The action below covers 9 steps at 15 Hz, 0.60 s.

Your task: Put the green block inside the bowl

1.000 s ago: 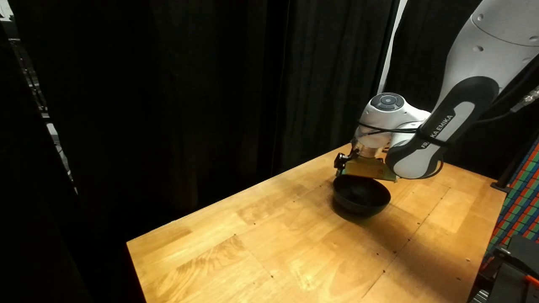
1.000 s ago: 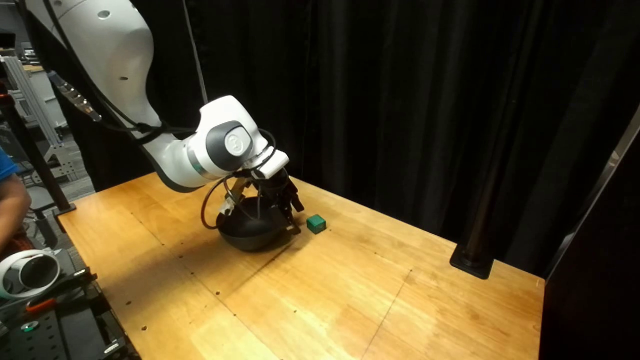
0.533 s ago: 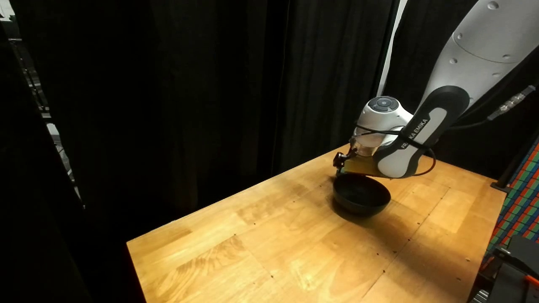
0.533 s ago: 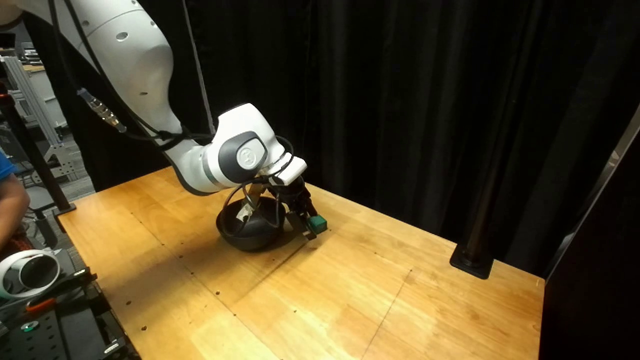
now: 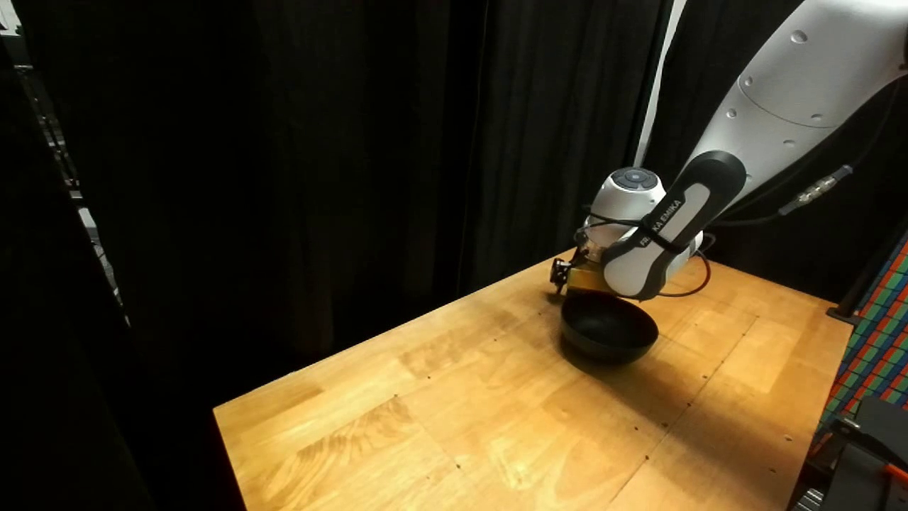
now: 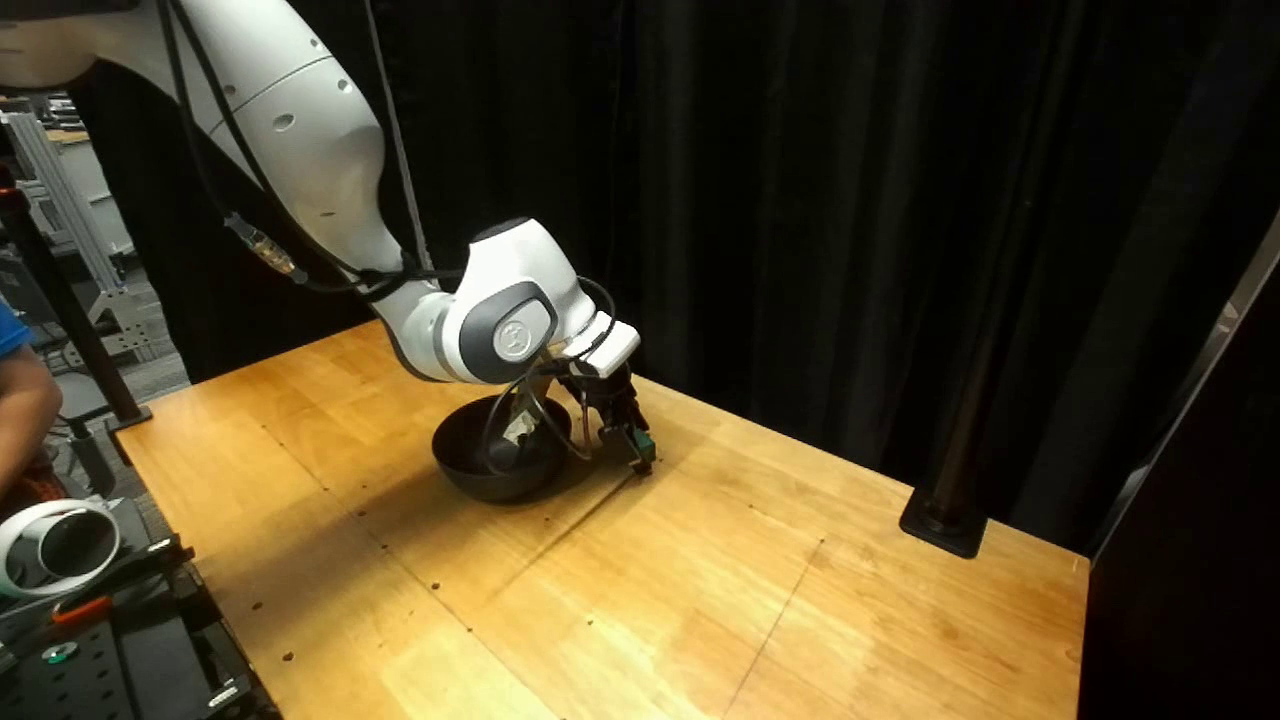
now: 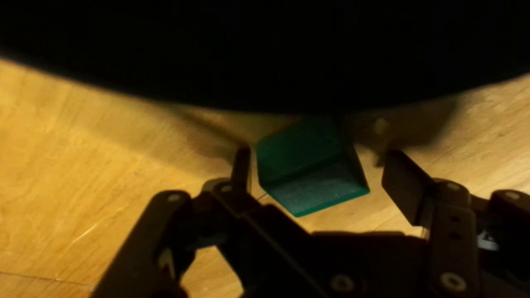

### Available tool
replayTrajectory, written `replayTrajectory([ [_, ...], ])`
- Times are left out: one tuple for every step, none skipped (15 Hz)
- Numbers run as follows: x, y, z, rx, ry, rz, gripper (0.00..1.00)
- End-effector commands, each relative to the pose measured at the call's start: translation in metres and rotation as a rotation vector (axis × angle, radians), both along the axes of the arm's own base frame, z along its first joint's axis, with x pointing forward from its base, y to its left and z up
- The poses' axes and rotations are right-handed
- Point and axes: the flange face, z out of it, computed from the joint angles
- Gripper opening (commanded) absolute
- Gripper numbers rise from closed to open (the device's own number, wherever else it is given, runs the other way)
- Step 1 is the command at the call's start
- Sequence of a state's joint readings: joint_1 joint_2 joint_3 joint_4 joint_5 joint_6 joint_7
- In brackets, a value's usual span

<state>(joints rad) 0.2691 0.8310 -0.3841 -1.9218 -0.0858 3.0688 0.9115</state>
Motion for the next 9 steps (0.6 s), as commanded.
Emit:
replayTrajectory([
  [0.012, -0.001, 0.006, 0.005, 0.030, 0.003, 0.49],
  [0.012, -0.002, 0.008, 0.008, 0.052, -0.003, 0.43],
  [0.013, -0.004, 0.013, 0.007, 0.071, -0.015, 0.34],
  [0.013, -0.004, 0.017, 0.011, 0.092, -0.027, 0.28],
  [0.014, -0.004, 0.021, 0.017, 0.118, -0.036, 0.25],
  [0.015, -0.004, 0.026, 0.018, 0.140, -0.048, 0.25],
  [0.016, -0.006, 0.032, 0.013, 0.155, -0.063, 0.25],
  [0.018, -0.009, 0.043, 0.001, 0.159, -0.081, 0.25],
  [0.020, -0.012, 0.054, -0.015, 0.155, -0.095, 0.25],
])
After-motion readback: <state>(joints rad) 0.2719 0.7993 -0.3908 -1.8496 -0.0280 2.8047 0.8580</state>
